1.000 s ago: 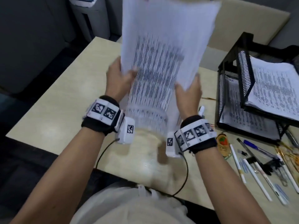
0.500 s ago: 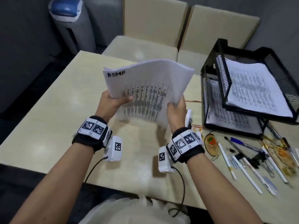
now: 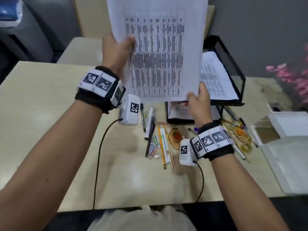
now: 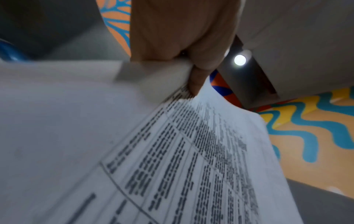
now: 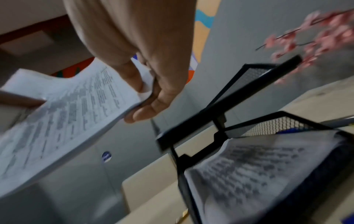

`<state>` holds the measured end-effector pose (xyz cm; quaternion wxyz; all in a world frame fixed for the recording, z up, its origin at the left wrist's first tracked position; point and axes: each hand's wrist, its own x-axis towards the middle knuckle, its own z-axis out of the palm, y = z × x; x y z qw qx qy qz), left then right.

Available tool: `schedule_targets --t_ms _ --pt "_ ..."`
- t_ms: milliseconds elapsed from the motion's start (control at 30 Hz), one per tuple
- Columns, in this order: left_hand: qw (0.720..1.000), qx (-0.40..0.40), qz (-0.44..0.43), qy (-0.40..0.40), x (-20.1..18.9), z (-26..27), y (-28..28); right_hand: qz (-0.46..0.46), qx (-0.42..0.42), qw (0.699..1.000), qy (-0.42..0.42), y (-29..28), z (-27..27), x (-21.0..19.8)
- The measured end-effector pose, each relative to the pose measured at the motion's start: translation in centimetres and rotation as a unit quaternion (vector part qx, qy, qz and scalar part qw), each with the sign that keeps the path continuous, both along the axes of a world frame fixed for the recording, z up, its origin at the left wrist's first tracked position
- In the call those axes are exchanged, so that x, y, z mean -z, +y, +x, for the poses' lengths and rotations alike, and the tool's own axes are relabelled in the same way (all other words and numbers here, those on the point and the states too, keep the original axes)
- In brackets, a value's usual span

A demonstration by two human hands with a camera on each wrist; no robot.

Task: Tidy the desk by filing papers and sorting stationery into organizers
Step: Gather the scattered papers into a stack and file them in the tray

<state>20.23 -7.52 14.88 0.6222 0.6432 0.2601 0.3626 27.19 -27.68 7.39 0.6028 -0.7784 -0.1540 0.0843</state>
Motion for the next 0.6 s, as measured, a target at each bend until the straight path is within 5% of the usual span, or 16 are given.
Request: schedule_targets --t_ms 133,267,400,600 --pt "0.993 0.106 -0.047 0.031 -0.6 6.2 -4.1 0.049 0.102 0.994 -0.007 -4.0 6.1 -2.7" --pt "0.984 0.120 0.029 0.125 1.7 9.9 -8.6 0.018 0.123 0.992 0.014 -6.9 11.4 -2.7" --pt "0.937 0.119 0.180 0.274 4.0 12.5 -11.7 -0.150 0.074 0.985 0.043 -8.2 14.0 -1.8" --pt "0.853 0.098 0.284 0.427 7.9 14.0 -13.5 -0.394 -0.042 0.916 -0.062 -9.1 14.9 -1.1"
